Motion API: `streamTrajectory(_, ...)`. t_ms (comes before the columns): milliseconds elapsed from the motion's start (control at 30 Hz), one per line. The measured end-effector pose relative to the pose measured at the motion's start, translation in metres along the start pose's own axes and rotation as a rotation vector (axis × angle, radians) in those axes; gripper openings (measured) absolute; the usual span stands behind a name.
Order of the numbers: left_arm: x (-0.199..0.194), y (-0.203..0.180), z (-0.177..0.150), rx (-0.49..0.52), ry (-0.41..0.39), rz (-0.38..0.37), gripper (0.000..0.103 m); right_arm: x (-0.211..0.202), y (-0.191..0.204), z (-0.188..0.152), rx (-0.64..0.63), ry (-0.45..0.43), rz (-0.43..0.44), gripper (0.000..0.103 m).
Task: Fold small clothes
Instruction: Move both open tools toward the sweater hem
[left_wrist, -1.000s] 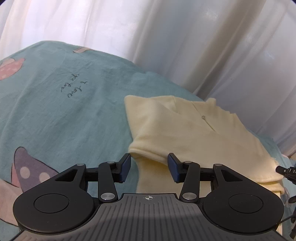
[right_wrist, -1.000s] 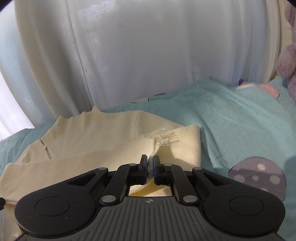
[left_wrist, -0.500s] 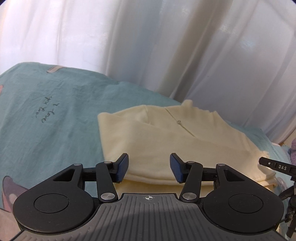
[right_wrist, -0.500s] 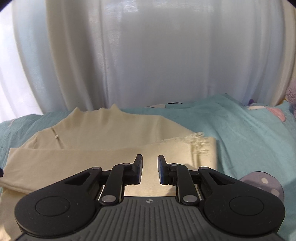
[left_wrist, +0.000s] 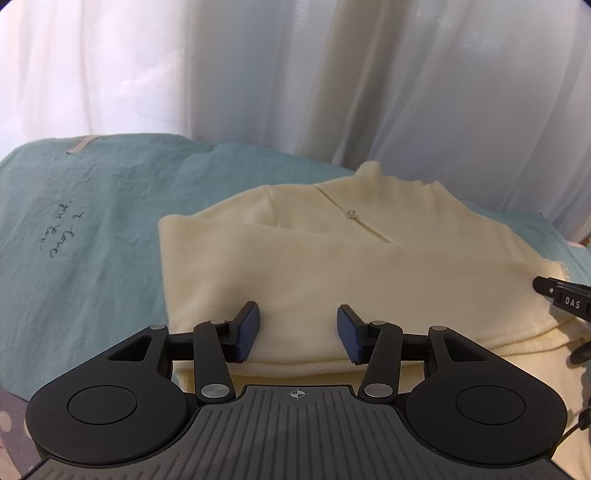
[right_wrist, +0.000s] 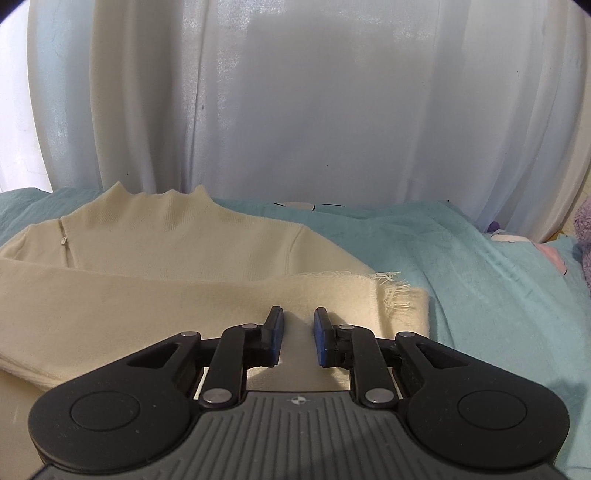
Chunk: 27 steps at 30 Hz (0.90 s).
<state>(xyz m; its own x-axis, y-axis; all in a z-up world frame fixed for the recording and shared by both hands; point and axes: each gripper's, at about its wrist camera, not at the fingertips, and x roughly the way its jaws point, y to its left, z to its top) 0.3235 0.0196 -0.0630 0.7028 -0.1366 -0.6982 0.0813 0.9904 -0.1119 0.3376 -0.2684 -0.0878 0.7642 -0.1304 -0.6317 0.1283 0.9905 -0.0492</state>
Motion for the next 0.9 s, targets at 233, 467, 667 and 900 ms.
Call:
streamTrajectory(233, -0.009, 0.0, -0.003, 0.028, 0.008, 0.006, 0.053, -0.034, -0.033, -0.01, 0.266, 0.031, 0.129, 0.03)
streamTrajectory(467, -0.036, 0.009, -0.016, 0.007, 0.032, 0.017, 0.053, -0.081, -0.061, -0.058, 0.545, 0.089, 0.296, 0.033)
streamTrajectory(667, -0.104, 0.03, -0.042, -0.024, -0.026, 0.027, 0.062, -0.132, -0.069, -0.088, 0.512, 0.123, 0.327, 0.034)
streamTrajectory(900, -0.166, 0.053, -0.081, 0.017, 0.035, 0.081, 0.069, -0.183, -0.077, -0.119, 0.437, 0.173, 0.327, 0.04)
